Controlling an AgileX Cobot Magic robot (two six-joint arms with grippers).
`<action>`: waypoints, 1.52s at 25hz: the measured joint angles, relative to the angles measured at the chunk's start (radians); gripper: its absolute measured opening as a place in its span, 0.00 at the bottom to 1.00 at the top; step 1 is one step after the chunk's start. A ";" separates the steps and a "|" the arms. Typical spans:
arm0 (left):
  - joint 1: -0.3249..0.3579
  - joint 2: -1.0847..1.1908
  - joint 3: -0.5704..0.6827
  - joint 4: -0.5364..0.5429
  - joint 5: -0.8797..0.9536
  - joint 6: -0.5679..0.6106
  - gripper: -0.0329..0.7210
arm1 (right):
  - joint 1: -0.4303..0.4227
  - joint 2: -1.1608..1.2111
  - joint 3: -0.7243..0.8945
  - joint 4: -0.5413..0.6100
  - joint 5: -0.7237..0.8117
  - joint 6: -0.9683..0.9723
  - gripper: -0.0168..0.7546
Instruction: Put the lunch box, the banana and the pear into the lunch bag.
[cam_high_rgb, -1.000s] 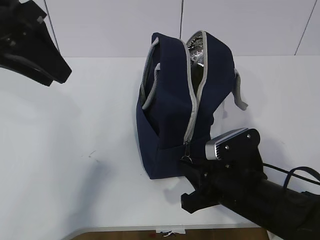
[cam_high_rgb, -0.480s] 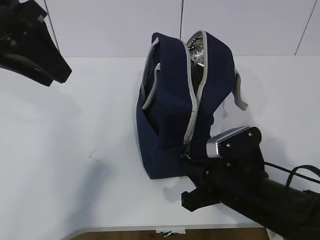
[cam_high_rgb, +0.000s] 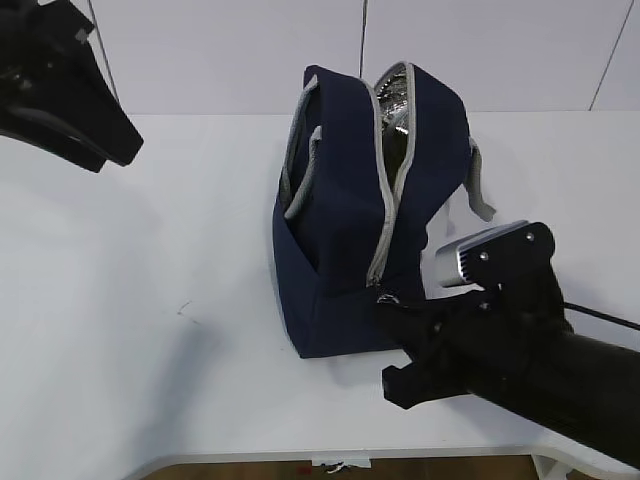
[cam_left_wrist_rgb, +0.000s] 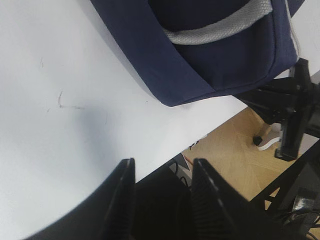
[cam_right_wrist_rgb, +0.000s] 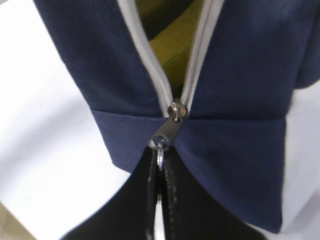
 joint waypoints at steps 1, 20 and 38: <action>0.000 0.000 0.000 0.000 0.000 0.000 0.43 | 0.000 -0.025 0.002 0.000 0.032 0.000 0.01; 0.000 0.000 0.000 0.030 0.000 0.000 0.43 | 0.000 -0.282 -0.261 -0.033 0.634 0.002 0.01; -0.025 0.000 0.000 0.124 0.002 0.230 0.43 | 0.000 -0.233 -0.667 -0.052 0.996 0.002 0.01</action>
